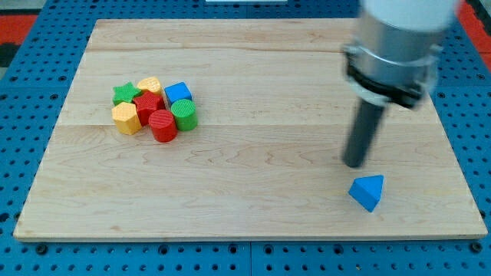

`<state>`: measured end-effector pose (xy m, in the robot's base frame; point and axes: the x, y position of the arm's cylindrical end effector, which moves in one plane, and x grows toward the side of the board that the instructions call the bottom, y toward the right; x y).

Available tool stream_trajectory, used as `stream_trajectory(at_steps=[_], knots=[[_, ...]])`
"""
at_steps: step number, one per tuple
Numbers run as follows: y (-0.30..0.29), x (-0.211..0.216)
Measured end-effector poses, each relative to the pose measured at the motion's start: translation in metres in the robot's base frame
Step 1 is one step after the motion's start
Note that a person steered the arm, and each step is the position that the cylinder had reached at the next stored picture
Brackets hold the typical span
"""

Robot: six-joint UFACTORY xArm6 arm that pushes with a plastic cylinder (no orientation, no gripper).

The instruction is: Move the blue triangle to the right of the group of blocks

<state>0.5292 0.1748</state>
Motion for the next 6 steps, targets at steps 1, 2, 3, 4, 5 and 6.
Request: stream_trajectory(at_steps=[1,2,3,4,5,6], knots=[[0.038,0.013],[0.028,0.016],[0.064,0.034],[0.078,0.05],[0.024,0.05],[-0.032,0.042]])
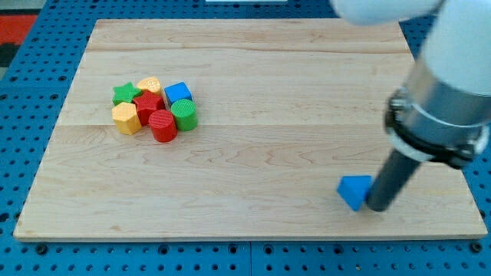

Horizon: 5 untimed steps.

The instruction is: Move the blue triangle to the right of the group of blocks

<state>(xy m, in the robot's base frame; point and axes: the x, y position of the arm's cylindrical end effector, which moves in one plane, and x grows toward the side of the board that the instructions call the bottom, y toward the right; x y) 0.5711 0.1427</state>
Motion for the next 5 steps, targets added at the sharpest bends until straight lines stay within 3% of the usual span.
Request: stream_trajectory(at_steps=[2,5], knots=[[-0.103,-0.048],[-0.1,-0.086]])
